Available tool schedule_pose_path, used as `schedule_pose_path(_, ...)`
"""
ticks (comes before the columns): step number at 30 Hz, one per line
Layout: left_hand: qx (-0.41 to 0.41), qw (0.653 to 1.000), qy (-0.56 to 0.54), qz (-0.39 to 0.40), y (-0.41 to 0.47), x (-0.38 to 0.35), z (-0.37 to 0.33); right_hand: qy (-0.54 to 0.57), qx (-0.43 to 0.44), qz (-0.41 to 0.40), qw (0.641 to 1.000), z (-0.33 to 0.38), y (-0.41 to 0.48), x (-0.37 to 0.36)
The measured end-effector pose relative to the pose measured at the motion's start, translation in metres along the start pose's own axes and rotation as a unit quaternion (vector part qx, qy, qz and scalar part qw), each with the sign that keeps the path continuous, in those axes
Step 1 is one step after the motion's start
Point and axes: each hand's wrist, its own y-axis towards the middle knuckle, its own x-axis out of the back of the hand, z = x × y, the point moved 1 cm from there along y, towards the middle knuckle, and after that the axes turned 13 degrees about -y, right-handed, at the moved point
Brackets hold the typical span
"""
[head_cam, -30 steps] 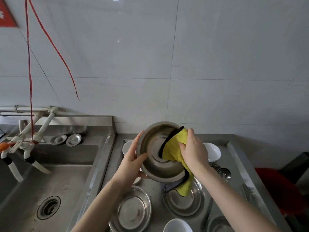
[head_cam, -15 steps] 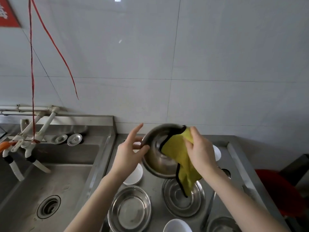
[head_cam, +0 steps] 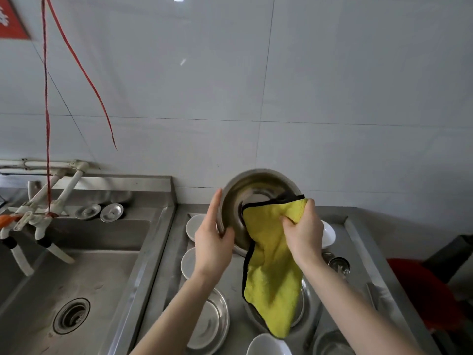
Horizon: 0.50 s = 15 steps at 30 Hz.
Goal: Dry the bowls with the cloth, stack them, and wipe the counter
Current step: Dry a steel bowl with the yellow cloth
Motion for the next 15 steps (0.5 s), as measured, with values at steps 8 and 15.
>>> schedule_pose_path(8, -0.133, 0.933, 0.240, 0.233, 0.024, 0.021, -0.022, -0.114, 0.234, 0.050, 0.964, 0.001, 0.006, 0.018)
schedule_pose_path(15, -0.122, 0.955, 0.233, 0.139, 0.021, 0.018, -0.024, -0.126, 0.259, 0.047, 0.956, 0.003, -0.001, 0.009)
